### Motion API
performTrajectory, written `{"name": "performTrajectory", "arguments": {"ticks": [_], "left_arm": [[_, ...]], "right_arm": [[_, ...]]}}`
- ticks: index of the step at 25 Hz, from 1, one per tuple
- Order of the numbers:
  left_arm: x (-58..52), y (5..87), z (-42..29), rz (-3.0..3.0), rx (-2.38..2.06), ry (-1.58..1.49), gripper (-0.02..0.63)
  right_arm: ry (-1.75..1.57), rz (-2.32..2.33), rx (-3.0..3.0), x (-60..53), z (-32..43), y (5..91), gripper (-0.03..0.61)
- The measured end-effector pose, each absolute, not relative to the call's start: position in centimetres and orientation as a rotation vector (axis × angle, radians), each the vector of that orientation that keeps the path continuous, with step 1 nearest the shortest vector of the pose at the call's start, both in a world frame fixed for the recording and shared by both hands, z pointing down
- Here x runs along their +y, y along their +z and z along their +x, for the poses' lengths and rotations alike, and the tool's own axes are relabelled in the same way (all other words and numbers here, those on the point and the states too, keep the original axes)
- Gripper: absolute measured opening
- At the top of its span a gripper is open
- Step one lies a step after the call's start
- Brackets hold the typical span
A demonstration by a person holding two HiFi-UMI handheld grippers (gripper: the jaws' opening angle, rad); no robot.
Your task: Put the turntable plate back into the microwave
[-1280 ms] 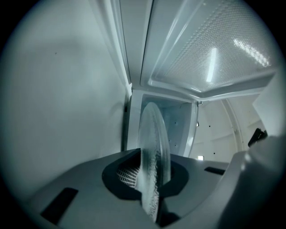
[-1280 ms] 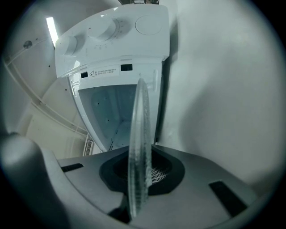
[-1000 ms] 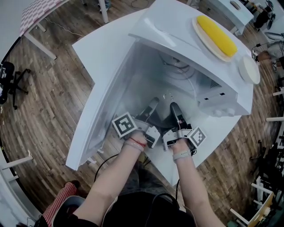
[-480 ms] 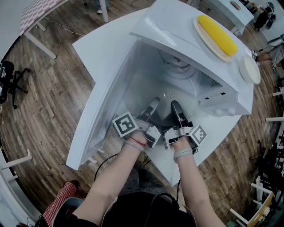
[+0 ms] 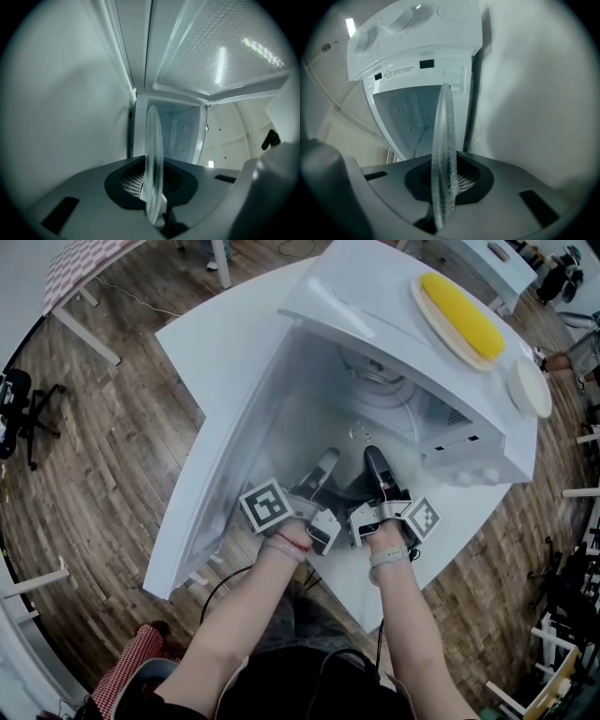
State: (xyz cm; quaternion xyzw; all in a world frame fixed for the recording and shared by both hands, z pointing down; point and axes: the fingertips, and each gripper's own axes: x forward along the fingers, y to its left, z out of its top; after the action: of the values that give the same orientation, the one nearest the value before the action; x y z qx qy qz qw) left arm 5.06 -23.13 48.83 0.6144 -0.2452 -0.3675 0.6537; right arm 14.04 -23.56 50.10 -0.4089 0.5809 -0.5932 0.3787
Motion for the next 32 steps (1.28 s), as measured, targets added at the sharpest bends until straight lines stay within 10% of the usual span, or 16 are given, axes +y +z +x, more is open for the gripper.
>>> {"name": "performTrajectory", "arguments": {"ticks": [32], "left_arm": [[-22.4,50.5,4.8,1.349,-0.597,-0.790,0.035]], "right_arm": [[-1.493,-1.038,1.513,-24.5,13.9,49.7,0.043]]}}
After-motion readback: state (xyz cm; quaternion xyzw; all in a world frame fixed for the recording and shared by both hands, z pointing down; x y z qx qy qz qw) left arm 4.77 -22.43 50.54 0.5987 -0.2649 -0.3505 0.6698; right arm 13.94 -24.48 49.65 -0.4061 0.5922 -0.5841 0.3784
